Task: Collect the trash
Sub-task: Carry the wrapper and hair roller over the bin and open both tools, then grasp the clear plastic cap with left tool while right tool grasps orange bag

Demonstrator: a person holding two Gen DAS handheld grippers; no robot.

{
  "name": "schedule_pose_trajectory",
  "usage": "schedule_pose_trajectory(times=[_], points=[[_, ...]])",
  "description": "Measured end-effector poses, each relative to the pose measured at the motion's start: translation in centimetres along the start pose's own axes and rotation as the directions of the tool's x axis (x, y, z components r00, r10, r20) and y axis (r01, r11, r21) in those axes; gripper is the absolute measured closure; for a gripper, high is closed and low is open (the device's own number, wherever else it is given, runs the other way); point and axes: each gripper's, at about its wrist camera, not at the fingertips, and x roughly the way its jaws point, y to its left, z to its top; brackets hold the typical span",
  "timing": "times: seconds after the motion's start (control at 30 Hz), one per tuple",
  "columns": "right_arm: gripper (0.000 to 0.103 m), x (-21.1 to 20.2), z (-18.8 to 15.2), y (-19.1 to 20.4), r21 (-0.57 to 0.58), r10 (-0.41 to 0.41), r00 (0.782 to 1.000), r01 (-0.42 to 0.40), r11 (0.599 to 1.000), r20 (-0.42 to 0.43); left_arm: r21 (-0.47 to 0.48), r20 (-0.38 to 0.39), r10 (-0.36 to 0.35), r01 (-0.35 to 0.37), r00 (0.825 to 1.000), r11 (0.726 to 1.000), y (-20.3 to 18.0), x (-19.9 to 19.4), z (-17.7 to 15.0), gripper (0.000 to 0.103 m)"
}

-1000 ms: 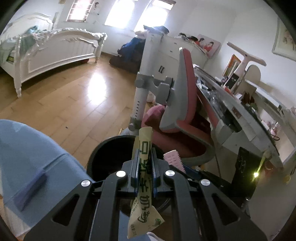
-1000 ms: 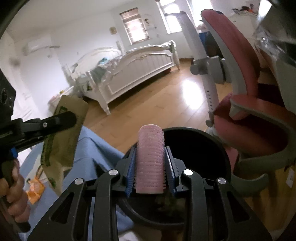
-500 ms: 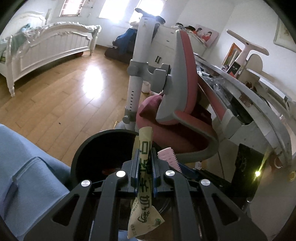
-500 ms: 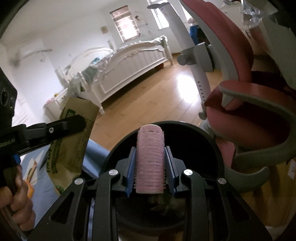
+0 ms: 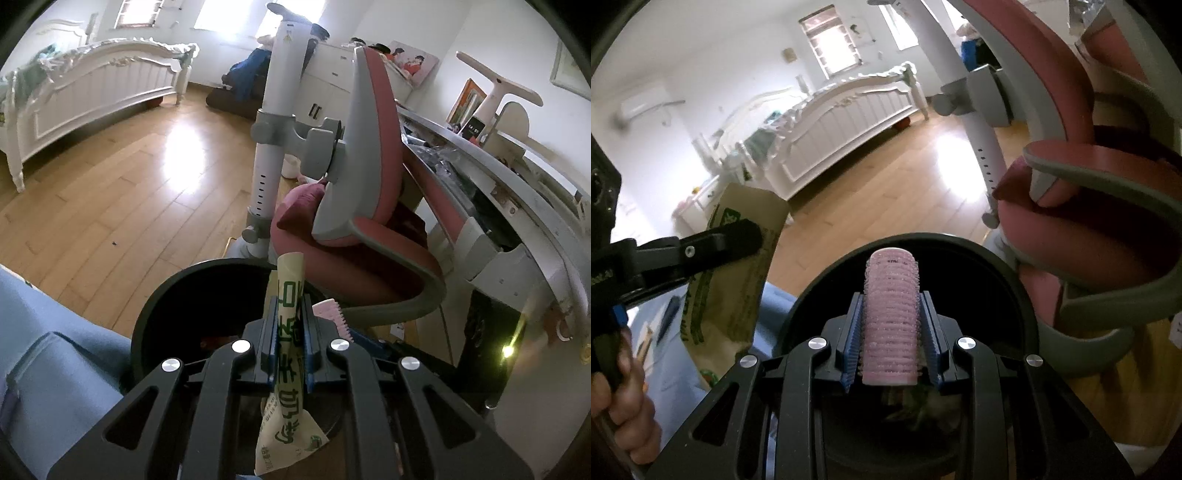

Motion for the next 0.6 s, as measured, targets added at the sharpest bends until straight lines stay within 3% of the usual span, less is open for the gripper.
schedule_pose_trajectory(times=[0.03,0.1,0.13,0.17,0.2,0.6], points=[[0.072,-0.1,0.0,0.0,0.006,0.0,1.0,0.0,1.0,-0.001,0.003,-0.003,0.005,-0.005,1.0,1.0,-0.1,0.1,0.1,0.088],[0.055,0.0,0.0,-0.2,0.021,-0.009,1.0,0.009,1.0,-0.004,0.007,-0.009,0.024,-0.024,1.0,1.0,-0.2,0.2,0.3,0.074],[0.037,-0.1,0.0,-0.4,0.031,-0.012,1.0,0.012,0.999,0.002,0.006,-0.007,0.037,-0.037,0.999,0.999,-0.3,0.2,0.3,0.047],[0.027,-0.3,0.0,-0.5,0.046,-0.011,1.0,0.01,0.999,0.014,0.008,0.004,0.049,-0.049,0.999,0.999,-0.3,0.0,0.3,0.02],[0.027,-0.5,0.0,-0.6,0.052,-0.009,1.0,0.008,0.999,0.02,0.015,0.03,0.062,-0.062,0.998,0.998,-0.5,-0.5,0.2,0.014],[0.027,-1.6,-0.3,2.1,0.014,0.015,1.0,-0.015,1.0,-0.008,0.01,0.046,0.082,-0.083,0.996,0.997,0.0,-5.5,-0.7,0.013]])
